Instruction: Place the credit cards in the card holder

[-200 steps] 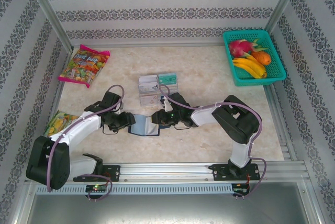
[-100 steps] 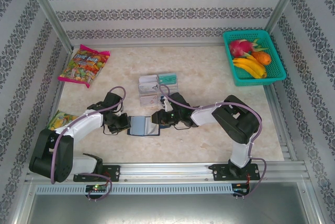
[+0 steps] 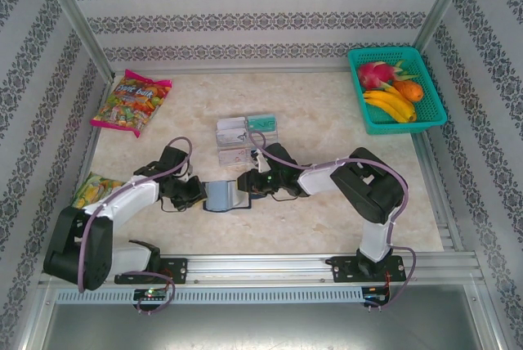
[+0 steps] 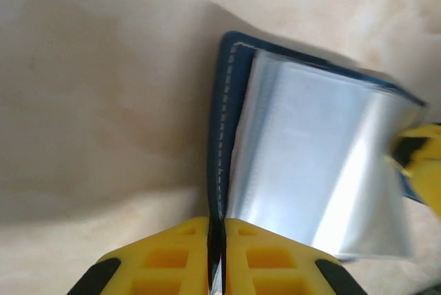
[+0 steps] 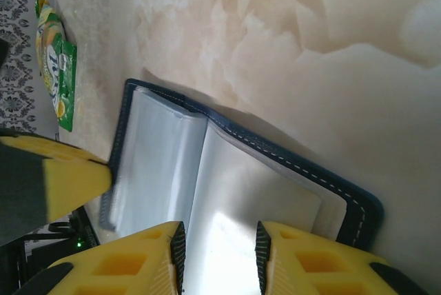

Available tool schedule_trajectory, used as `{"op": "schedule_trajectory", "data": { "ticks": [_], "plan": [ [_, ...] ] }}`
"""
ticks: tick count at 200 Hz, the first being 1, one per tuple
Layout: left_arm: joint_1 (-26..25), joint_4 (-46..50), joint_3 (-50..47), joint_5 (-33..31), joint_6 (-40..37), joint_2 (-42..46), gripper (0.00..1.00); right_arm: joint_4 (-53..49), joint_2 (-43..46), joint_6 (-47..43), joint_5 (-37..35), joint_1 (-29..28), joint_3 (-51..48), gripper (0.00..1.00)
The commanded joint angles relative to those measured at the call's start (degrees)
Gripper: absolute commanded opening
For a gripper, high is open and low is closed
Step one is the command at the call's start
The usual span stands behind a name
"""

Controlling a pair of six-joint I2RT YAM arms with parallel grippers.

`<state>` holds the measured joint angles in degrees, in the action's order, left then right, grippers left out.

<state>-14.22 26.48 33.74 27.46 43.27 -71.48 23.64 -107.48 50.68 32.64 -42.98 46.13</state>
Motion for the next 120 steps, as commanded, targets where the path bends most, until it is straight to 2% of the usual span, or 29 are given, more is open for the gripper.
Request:
{"op": "schedule_trajectory", "data": {
  "ticks": [1, 39, 82, 120],
  "plan": [
    [-0.25, -9.22, 2.08, 8.52, 5.28, 2.88, 0.14, -4.79, -4.25, -0.82, -2.31, -1.05, -0.60, 0.35],
    [-0.21, -14.90, 0.98, 11.47, 9.24, 2.34, 0.14, -4.66, -4.28, -0.84, -1.97, -1.05, -0.34, 0.35],
    [-0.28, -13.83, 0.70, 10.24, 7.32, -0.17, 0.17, -4.30, -4.30, -0.86, -2.01, -0.99, -0.69, 0.35],
    [-1.19, -15.33, 0.74, 10.36, 8.06, -0.88, 0.10, -3.86, -4.73, -0.88, -1.84, -1.00, -0.92, 0.36]
  ]
}}
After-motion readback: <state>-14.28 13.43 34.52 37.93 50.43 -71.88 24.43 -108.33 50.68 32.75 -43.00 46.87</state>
